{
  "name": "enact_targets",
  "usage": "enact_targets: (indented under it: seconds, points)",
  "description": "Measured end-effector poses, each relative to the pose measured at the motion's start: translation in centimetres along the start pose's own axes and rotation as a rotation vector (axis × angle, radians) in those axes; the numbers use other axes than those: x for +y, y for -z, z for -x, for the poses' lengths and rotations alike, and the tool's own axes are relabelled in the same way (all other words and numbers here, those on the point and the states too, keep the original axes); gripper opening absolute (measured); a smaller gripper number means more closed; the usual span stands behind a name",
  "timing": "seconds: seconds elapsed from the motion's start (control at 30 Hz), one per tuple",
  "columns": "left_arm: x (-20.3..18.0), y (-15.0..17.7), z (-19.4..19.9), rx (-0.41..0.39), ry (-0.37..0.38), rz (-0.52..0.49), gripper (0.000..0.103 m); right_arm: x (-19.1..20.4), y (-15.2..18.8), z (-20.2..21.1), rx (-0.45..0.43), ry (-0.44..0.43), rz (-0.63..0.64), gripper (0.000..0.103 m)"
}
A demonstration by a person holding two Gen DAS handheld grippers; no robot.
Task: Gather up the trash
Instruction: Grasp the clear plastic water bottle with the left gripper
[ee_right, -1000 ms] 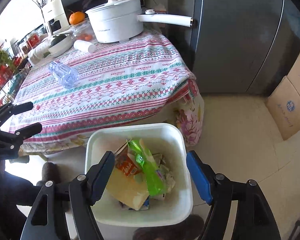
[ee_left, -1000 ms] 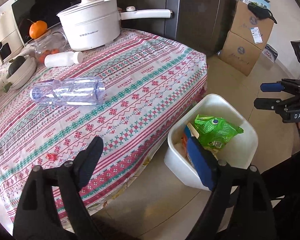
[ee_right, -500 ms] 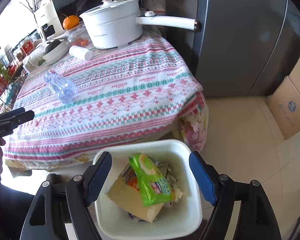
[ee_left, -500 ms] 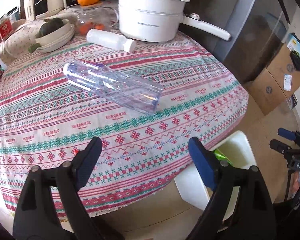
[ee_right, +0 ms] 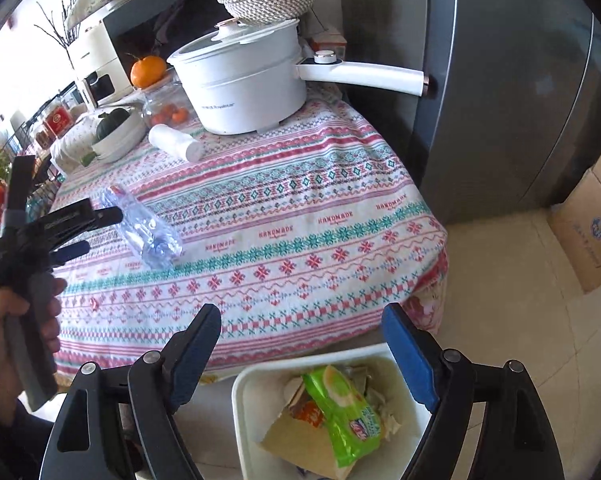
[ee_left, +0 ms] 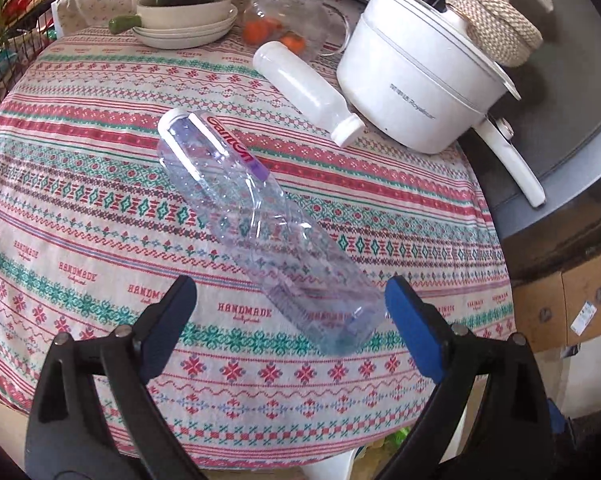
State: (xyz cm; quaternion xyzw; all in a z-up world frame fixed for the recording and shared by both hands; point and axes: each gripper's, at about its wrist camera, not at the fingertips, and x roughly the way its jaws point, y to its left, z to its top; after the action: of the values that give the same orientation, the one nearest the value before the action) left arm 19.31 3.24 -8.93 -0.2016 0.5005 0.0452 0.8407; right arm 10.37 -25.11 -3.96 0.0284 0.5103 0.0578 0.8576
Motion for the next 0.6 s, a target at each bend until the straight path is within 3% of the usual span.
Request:
enact_targets:
  seconds: [0.3, 0.4, 0.47, 0.6]
  points:
    - [-0.1, -0.3, -4.0, 0.032, -0.077, 0.112, 0.095, -0.7, -0.7, -1.0, 0.011, -0.010, -0.068, 0.084]
    - [-0.1, -0.1, -4.8, 0.051, -0.056, 0.134, 0.093, -1.3, -0.7, -1.4, 0.031, -0.036, -0.109, 0.084]
    - [-0.1, -0.1, -5.0, 0.070, -0.013, 0.139, 0.080, -1.5, -0.6, -1.6, 0.043, -0.051, -0.130, 0.084]
    - [-0.1, -0.3, -4.9, 0.115, 0.004, 0.076, 0.079, -1.6, -0.6, -1.9, 0.049, -0.050, -0.139, 0.084]
